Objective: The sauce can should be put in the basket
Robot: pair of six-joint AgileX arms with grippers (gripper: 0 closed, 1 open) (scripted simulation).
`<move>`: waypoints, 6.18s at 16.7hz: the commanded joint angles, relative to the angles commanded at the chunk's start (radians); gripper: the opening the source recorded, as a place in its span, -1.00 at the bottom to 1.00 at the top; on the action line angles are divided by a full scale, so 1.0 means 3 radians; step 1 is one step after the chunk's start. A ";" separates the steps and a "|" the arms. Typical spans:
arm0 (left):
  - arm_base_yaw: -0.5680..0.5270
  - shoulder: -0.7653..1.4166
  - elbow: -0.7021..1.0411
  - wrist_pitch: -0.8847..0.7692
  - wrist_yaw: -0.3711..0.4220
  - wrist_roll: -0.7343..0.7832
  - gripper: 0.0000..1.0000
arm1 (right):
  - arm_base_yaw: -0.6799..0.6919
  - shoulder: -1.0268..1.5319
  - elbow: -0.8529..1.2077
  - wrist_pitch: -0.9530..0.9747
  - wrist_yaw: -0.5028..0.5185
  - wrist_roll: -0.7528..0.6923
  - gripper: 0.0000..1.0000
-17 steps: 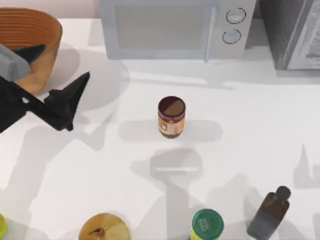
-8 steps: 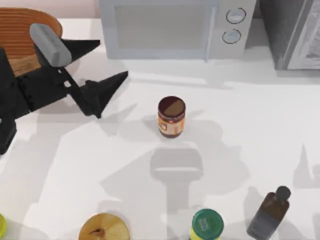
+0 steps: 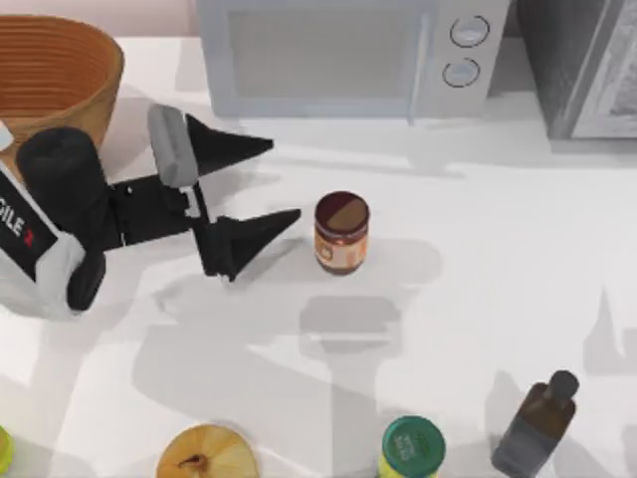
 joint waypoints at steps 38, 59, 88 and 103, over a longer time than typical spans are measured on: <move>-0.0621 0.1067 0.0831 0.0325 -0.0080 -0.0047 -0.66 | 0.0000 0.0000 0.0000 0.0000 0.0000 0.0000 1.00; 0.0163 -0.0099 0.1235 -0.0695 0.0332 0.0073 -1.00 | 0.0000 0.0000 0.0000 0.0000 0.0000 0.0000 1.00; 0.1839 -0.0479 0.1741 -0.2168 0.0230 -0.0009 -1.00 | 0.0000 0.0000 0.0000 0.0000 0.0000 0.0000 1.00; 0.1839 -0.0479 0.1741 -0.2168 0.0230 -0.0009 1.00 | 0.0000 0.0000 0.0000 0.0000 0.0000 0.0000 1.00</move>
